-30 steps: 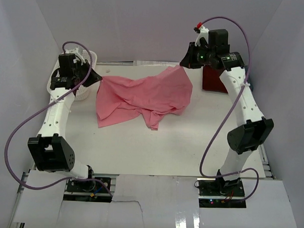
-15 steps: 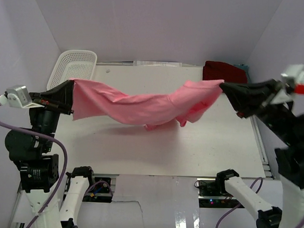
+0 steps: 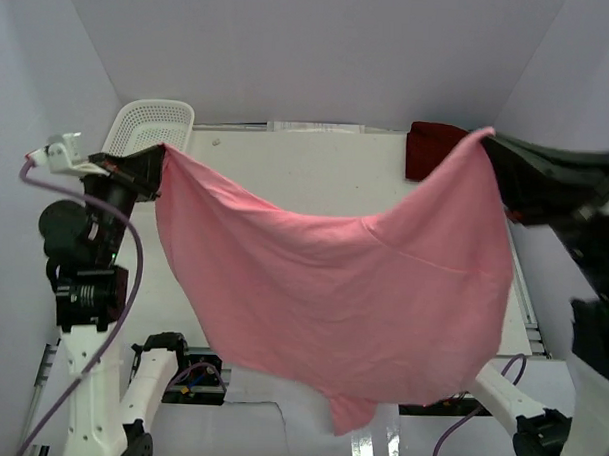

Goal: Fold and stack the t-shirts
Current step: Flatten out the tshirt

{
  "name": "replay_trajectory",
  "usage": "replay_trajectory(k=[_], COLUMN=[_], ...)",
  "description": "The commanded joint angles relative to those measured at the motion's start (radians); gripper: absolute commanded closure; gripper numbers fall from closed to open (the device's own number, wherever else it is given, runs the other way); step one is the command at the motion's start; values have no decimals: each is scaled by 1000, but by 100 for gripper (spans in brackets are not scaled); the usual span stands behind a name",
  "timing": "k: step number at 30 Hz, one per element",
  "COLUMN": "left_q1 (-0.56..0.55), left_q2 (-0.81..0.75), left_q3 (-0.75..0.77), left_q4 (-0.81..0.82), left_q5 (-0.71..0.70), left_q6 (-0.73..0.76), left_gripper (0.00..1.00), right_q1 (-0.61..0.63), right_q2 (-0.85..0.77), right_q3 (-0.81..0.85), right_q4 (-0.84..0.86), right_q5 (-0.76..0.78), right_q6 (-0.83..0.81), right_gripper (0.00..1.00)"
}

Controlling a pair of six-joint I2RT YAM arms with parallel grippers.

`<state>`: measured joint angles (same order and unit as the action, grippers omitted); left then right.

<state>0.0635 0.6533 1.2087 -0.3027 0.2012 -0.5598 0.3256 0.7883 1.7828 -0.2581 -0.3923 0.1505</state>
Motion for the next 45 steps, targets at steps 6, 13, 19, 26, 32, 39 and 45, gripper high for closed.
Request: replay_trajectory(k=[6, 13, 19, 26, 32, 39, 45], left_q1=[2, -1, 7, 19, -31, -110, -111], left_q2=[412, 812, 1155, 1090, 938, 821, 657], left_q3=[-25, 367, 1100, 667, 60, -302, -359], left_q4=[99, 108, -80, 90, 114, 51, -149], left_q5=[110, 148, 190, 262, 288, 316, 308], left_q6=[-29, -57, -101, -144, -109, -65, 27], left_gripper=[100, 100, 100, 100, 100, 100, 100], right_q1=[-89, -266, -407, -421, -350, -120, -89], right_q2=[422, 869, 1065, 873, 605, 323, 154], right_q3=[-79, 452, 686, 220, -518, -1009, -1122], right_q4=[-87, -96, 396, 482, 288, 33, -205], right_q5=[-18, -202, -439, -534, -424, -272, -224], right_q6=[69, 179, 597, 592, 511, 402, 356], right_gripper=[92, 92, 92, 92, 92, 92, 92])
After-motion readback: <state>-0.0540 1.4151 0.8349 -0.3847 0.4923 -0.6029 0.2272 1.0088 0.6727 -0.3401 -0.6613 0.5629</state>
